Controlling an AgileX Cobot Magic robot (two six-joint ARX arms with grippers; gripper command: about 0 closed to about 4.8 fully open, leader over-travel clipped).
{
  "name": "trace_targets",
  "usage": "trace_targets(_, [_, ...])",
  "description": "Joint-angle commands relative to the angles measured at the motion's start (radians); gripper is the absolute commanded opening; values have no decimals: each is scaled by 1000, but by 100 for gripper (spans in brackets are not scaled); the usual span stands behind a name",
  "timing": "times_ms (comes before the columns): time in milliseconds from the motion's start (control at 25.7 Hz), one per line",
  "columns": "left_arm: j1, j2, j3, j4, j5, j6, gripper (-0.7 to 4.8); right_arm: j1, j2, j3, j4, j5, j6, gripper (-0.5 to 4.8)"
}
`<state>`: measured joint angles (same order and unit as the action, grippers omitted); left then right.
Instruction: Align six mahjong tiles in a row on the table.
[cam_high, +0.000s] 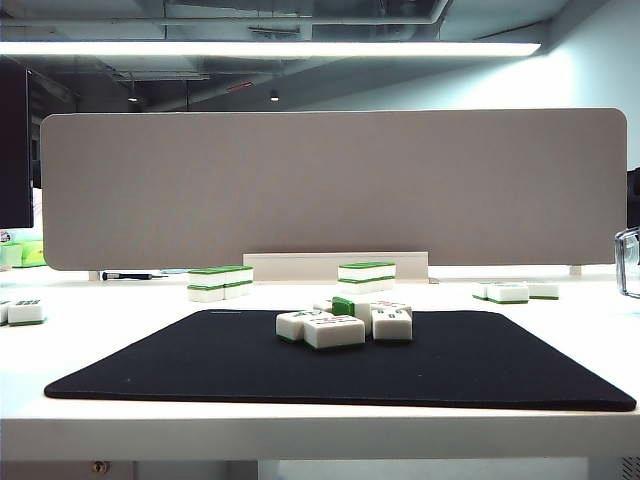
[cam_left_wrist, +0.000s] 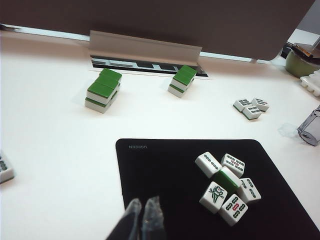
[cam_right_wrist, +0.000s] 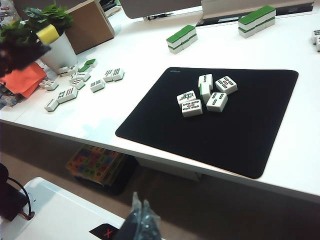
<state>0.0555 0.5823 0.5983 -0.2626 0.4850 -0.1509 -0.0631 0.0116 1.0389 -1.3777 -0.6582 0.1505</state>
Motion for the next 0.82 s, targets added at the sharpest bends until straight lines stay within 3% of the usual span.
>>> trace_targets(39, [0,122,82,7,61,4,18,0,-12,3,13,-6,-2,-1])
trace_targets(233, [-56,341,224,-14,90,5,19,0,-12,3,13,10,-2,-1])
trace_targets(505, [-223,551,361,-43,-24,47,20,-1,-12,3,13,9,-2,-1])
trace_targets(661, [-323,694,472,-123,-95,51,21,-1,-12,3,13,9,-2,-1])
trace_targets(816, [-414,871,599,-172,-107,95,21,-1,-12,3,13,9,-2,-1])
